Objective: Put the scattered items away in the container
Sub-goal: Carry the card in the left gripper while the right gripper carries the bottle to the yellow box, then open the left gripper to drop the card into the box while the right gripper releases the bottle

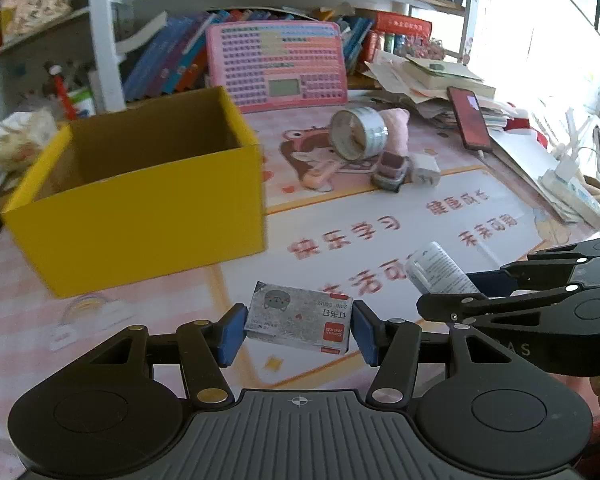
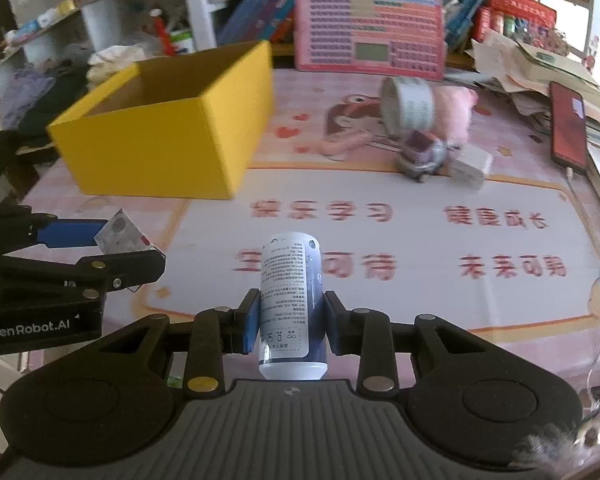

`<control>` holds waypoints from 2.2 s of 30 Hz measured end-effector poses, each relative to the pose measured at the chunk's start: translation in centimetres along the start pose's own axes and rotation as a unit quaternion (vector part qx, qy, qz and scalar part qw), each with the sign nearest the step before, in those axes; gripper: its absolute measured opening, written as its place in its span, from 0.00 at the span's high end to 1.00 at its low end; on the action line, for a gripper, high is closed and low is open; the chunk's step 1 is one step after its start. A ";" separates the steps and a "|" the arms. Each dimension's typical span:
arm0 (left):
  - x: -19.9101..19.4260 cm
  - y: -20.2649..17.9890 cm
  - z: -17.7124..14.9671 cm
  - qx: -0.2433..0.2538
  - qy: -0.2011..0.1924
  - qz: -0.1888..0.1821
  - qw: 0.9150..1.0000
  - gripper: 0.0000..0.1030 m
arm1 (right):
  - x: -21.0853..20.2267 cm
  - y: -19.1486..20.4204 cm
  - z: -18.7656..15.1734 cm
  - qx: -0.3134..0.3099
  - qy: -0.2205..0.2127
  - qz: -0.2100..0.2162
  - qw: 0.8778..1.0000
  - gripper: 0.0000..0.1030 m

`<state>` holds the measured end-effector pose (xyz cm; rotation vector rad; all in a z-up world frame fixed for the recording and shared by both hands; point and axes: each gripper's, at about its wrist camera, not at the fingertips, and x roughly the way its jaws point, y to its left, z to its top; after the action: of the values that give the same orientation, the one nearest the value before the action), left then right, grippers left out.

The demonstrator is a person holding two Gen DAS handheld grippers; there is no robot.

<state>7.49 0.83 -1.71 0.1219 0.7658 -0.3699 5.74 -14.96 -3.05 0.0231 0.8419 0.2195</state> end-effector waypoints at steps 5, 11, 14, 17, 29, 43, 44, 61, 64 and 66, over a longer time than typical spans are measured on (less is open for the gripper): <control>-2.4 1.9 -2.3 -0.004 -0.007 0.011 1.000 0.47 | -0.2 3.7 -1.8 -0.001 0.003 0.015 1.000 0.70; -4.1 4.3 -4.8 -0.027 0.005 0.021 0.999 0.47 | 0.1 6.8 -3.2 0.001 0.019 0.027 0.999 0.70; -4.9 5.1 -5.3 -0.031 0.001 0.022 0.999 0.47 | 0.1 8.2 -3.1 -0.008 0.018 0.029 0.999 0.70; -5.5 6.0 -5.6 -0.037 -0.007 0.024 0.999 0.47 | -0.1 9.3 -2.8 -0.022 0.014 0.030 0.999 0.70; -6.5 9.1 -5.6 -0.060 -0.031 0.017 0.998 0.47 | 0.6 12.3 -1.4 -0.055 0.006 0.025 0.998 0.70; -7.9 12.7 -3.1 -0.098 -0.088 0.020 0.991 0.47 | 1.0 14.4 4.3 -0.109 -0.040 0.034 0.993 0.70; -7.9 12.8 -2.5 -0.094 -0.095 0.022 0.991 0.47 | 1.0 14.3 5.1 -0.109 -0.047 0.034 0.992 0.70; -0.4 17.0 12.1 -0.009 -0.131 0.068 0.989 0.47 | 8.2 10.6 20.1 -0.152 -0.108 0.039 0.982 0.70; 2.9 17.7 13.7 0.000 -0.094 0.067 0.993 0.47 | 11.4 10.0 22.1 -0.168 -0.086 0.036 0.981 0.70; 5.3 18.1 14.5 0.009 -0.066 0.067 0.996 0.47 | 13.5 9.6 23.2 -0.178 -0.065 0.037 0.981 0.70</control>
<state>27.16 12.61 4.53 0.1631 0.6199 -0.2543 29.94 -1.31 3.52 -0.2642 0.6619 0.4312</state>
